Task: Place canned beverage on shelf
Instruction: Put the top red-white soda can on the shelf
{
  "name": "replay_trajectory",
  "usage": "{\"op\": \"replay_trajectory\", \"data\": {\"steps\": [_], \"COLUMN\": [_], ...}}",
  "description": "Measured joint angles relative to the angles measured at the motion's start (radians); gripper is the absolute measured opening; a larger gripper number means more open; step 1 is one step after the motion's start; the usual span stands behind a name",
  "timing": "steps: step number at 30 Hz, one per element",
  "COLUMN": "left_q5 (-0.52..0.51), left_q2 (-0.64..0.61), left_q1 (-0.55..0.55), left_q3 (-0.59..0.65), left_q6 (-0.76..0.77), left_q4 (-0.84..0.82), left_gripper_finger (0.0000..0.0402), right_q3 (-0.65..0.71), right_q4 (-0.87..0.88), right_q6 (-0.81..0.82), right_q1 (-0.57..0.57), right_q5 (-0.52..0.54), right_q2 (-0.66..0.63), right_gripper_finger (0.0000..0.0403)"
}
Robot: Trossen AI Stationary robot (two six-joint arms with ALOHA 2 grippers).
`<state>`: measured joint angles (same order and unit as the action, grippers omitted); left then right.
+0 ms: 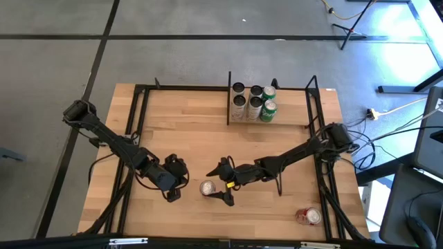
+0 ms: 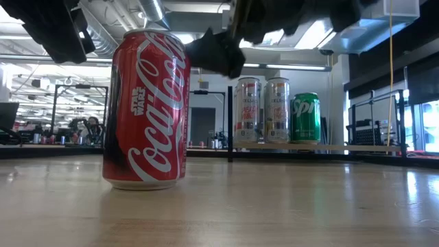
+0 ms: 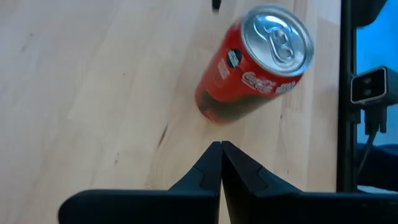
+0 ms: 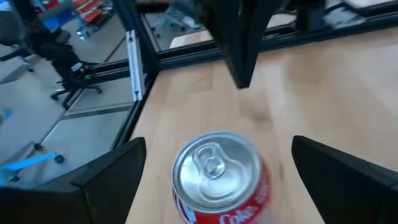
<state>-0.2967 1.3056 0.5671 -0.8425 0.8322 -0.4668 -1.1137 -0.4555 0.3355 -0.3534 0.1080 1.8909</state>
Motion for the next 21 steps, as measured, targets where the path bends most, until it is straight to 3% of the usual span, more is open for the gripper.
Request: {"op": "replay_trajectory", "data": {"steps": [21], "left_q5": [0.027], "left_q2": [0.001], "left_q1": [-0.006], "left_q3": [0.000], "left_q6": [-0.004], "left_q4": [-0.024], "left_gripper_finger": [0.0003], "right_q3": [-0.002], "right_q4": [-0.109], "right_q6": [-0.052], "right_q1": [-0.013], "right_q5": [0.005], "right_q2": [0.132], "right_gripper_finger": [0.0392]}}
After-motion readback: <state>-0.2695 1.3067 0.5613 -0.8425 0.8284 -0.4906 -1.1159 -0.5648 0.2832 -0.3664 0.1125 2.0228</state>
